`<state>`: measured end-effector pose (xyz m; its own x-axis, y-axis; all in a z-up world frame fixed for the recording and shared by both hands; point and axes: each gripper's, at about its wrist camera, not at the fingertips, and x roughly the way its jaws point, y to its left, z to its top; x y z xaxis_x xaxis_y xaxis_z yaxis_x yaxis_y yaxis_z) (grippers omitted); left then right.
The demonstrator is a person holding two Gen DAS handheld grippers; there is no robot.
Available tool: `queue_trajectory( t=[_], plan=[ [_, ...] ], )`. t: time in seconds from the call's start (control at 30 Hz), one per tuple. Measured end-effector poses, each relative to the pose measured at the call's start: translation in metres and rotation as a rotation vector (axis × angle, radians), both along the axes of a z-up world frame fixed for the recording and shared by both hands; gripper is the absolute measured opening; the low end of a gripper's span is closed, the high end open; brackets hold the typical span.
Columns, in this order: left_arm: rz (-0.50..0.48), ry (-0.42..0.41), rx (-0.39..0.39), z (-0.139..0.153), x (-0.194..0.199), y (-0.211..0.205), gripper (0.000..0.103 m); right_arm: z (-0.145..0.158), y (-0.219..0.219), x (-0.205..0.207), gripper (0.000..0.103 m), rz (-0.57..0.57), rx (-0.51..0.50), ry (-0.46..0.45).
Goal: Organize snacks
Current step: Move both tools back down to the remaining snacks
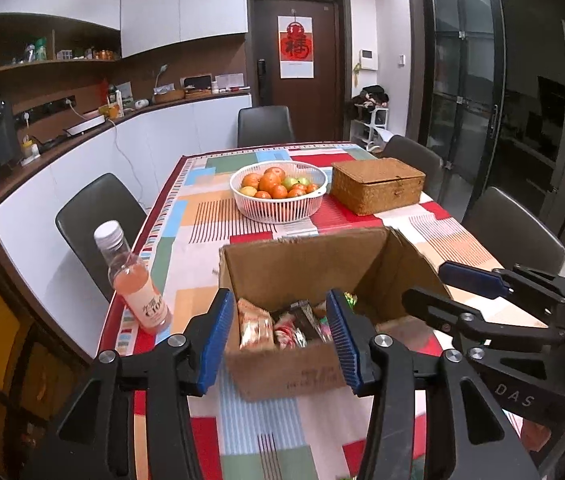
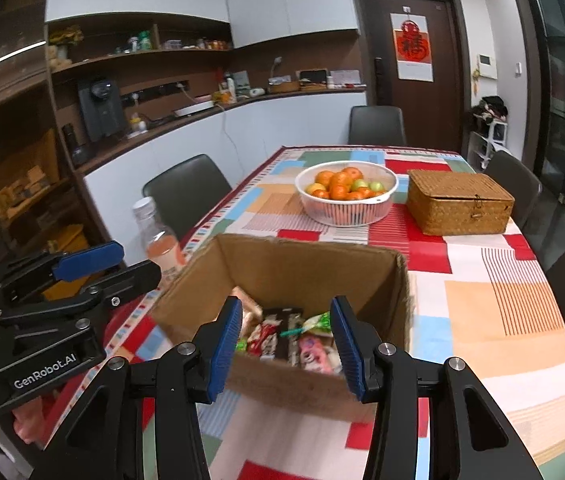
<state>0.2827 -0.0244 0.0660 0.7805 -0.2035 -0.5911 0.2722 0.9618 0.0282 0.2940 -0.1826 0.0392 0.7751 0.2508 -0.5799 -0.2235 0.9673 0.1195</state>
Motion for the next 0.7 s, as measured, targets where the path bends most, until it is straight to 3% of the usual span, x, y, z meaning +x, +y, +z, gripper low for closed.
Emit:
queue_trajectory(
  t=[0.27,0.7],
  plan=[
    [0.008,-0.011,0.017,-0.005,-0.046,0.017,0.049,-0.006,0.021,-0.04,0.047,0.08,-0.019,0.008],
    [0.044,0.095,0.014,-0.045,-0.091,0.04,0.049,-0.041,0.05,-0.077,0.047,0.188,-0.044,0.104]
  ],
)
